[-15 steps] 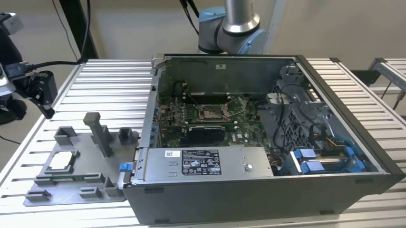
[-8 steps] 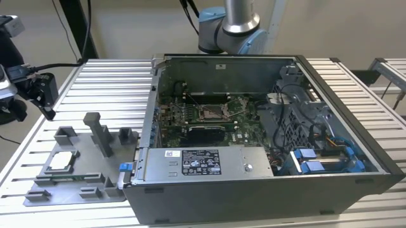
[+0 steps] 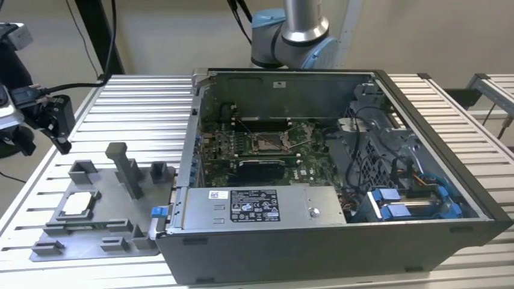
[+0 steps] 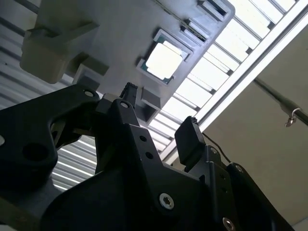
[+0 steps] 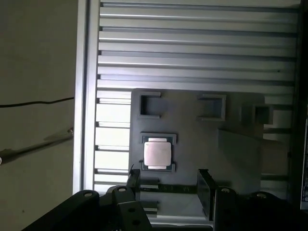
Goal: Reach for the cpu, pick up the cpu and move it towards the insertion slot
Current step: 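Pick up the cpu and move it towards the insertion slot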
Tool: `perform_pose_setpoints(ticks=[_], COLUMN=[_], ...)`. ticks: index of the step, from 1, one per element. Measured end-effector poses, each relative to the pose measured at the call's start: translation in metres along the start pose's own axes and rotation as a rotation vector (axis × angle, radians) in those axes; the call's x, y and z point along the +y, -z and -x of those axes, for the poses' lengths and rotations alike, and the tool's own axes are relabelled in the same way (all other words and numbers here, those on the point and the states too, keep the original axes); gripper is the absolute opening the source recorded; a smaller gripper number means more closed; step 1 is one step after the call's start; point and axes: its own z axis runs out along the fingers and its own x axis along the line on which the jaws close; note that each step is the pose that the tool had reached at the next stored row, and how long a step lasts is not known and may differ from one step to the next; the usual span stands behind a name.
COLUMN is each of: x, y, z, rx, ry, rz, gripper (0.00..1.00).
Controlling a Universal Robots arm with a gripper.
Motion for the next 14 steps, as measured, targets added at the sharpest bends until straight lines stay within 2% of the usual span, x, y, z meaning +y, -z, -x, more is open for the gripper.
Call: perform_pose_setpoints(ticks=[14], x=[-0.0004], y=[-0.0095], z=[0.0000], rx=[0.0000], ry=[0.000], rz=[-0.0001], gripper=[0.00])
